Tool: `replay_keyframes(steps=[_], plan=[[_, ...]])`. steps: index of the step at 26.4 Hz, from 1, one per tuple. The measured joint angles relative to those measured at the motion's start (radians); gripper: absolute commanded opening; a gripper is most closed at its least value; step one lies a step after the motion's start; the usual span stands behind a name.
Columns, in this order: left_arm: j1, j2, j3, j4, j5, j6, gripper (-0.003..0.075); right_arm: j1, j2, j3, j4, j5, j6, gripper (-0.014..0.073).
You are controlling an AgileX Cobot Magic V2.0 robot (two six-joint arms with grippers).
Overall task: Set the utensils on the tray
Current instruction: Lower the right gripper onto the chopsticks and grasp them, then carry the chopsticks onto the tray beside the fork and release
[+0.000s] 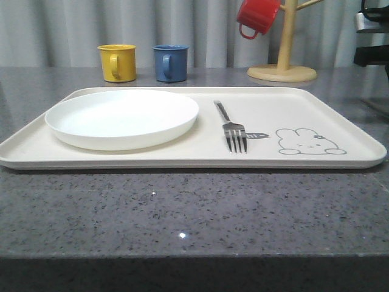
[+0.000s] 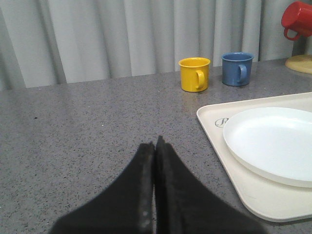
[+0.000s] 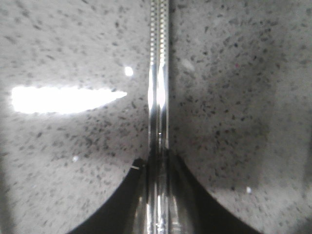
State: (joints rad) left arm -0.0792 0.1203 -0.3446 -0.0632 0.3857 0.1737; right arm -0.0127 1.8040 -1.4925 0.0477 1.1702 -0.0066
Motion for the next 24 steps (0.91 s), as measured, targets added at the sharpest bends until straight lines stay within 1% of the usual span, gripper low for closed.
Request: replay_keyframes(steps=[10,16,20,24], plan=[[0.0,0.0,0.0,0.0,0.0,0.0,-0.0019,-0.006,-0.081,-0.03,0.004,0.045,0.007,0.0101],[0.0,0.0,0.0,0.0,0.0,0.0,-0.0019,-0.004,-0.106,-0.074,0.046,0.057,0.055,0.0101],[0.0,0.0,0.0,0.0,0.0,0.0,-0.0019,0.022,-0.118,-0.092,0.081,0.058,0.1,0.0101],[0.0,0.0,0.0,0.0,0.0,0.0,-0.0019,0.084,-0.119,-0.094,0.094,0.06,0.159,0.0101]])
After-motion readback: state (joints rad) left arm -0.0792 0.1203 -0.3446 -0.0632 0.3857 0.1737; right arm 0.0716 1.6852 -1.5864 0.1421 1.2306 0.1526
